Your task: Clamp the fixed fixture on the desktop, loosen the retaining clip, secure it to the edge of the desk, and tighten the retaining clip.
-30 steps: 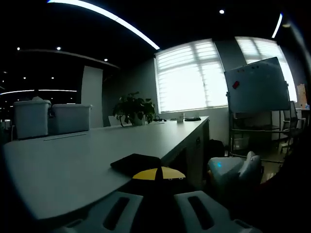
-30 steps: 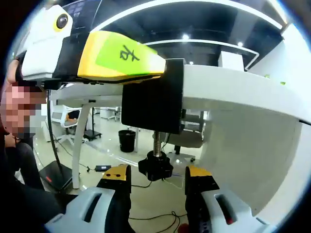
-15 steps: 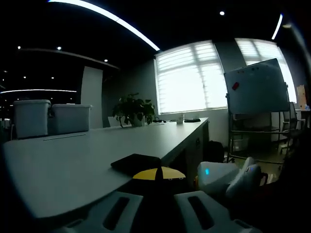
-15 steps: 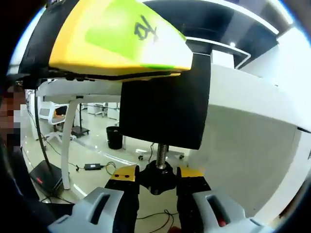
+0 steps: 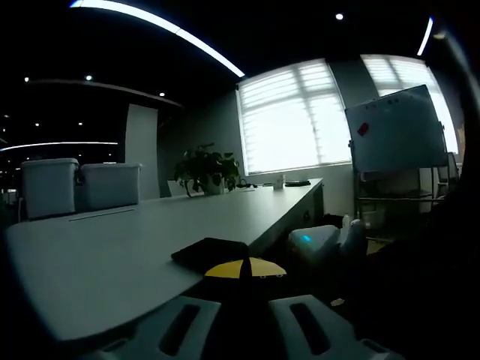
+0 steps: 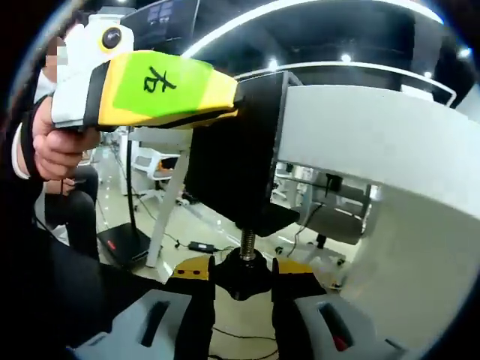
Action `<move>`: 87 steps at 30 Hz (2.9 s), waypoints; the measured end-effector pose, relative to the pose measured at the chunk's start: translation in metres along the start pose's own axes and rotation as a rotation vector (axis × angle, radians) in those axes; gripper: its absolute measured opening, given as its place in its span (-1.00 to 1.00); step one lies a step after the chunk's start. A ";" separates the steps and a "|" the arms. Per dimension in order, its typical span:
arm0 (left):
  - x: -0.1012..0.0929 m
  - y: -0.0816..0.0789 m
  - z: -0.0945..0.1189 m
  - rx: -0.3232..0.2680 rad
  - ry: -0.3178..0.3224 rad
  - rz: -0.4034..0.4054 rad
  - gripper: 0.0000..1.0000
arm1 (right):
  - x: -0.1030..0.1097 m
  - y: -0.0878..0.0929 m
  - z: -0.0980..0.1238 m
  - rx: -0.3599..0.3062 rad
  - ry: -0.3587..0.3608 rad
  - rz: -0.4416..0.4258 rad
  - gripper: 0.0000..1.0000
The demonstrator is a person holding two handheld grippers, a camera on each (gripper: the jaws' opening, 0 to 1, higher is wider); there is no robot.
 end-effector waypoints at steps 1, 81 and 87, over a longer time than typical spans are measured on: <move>0.000 0.000 0.000 0.003 -0.002 -0.001 -0.98 | 0.001 0.000 0.000 -0.004 -0.030 -0.015 -0.47; 0.002 0.004 0.000 0.070 0.035 0.009 -0.99 | -0.005 -0.004 0.003 -0.006 -0.141 0.025 -0.49; 0.002 0.004 0.000 0.067 0.024 0.013 -0.98 | -0.002 -0.006 0.004 0.016 -0.058 0.042 -0.47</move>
Point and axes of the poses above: the point that each gripper's makers call its tool centre point, and the gripper's own axes: z roughly backward along the fingers, x roughly to its left, y roughly out of its underside, the point moved 4 cm from there along z, roughly backward along the fingers, and after that the axes turned 12 degrees about y, right-handed, at the moved point
